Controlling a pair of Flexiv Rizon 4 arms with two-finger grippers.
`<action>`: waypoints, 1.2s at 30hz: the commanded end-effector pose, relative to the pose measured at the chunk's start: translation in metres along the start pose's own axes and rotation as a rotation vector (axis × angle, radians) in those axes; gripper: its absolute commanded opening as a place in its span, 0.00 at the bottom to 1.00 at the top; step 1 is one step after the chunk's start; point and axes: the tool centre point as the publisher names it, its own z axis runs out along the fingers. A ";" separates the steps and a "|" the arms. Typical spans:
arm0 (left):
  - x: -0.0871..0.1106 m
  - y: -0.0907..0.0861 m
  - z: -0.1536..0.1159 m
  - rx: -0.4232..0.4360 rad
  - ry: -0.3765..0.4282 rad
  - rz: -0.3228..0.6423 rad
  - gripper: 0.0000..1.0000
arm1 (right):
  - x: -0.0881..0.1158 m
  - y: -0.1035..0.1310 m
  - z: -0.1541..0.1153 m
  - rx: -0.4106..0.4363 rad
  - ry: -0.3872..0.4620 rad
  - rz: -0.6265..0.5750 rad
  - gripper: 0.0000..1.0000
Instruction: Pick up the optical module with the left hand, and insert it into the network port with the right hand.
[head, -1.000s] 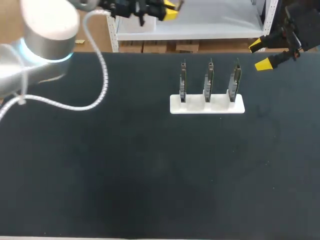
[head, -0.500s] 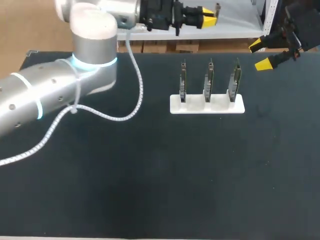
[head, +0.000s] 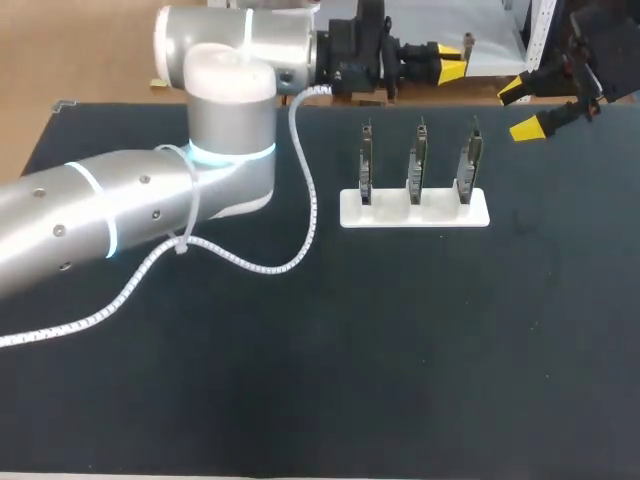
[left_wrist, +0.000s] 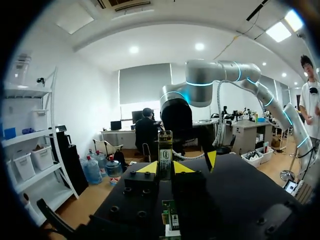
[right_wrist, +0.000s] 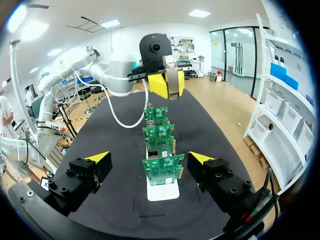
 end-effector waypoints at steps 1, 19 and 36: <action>0.004 -0.011 -0.001 -0.066 -0.016 -0.007 0.00 | 0.000 0.001 0.000 0.002 0.000 -0.001 1.00; 0.017 -0.019 0.025 0.018 -0.042 -0.022 0.00 | 0.000 0.001 0.000 0.002 0.000 -0.001 1.00; 0.022 -0.028 0.026 0.023 -0.026 -0.049 0.00 | 0.000 0.001 0.000 0.002 0.000 -0.001 1.00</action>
